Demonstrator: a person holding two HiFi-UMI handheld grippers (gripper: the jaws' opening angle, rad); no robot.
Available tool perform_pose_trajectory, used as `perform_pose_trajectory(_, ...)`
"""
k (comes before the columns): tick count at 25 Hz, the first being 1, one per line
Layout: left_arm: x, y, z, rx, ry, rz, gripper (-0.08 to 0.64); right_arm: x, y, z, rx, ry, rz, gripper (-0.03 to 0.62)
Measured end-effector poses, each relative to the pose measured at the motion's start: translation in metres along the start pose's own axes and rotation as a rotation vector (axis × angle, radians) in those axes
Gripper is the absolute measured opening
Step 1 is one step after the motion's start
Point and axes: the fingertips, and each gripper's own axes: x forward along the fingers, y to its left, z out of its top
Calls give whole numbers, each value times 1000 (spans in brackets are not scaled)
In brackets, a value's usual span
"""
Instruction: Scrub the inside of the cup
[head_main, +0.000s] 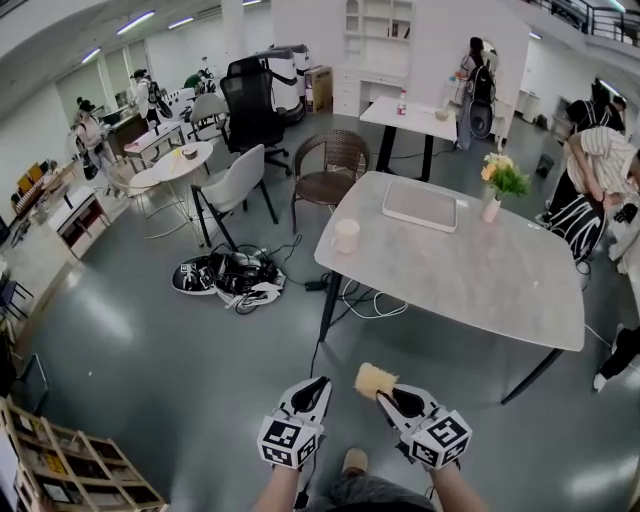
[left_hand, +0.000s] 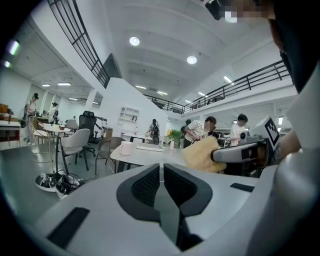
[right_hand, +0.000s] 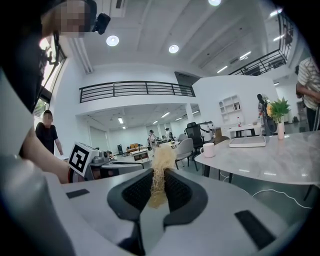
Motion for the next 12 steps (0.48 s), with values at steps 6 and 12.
perform_pose_trajectory(6,39,10,4,-19,-14,29,38,14,-41,8,3,-13,23,60)
perform_pose_trajectory(12,62,15,6,-29,-1,38,37,23,-64,13,24,-16,32,61)
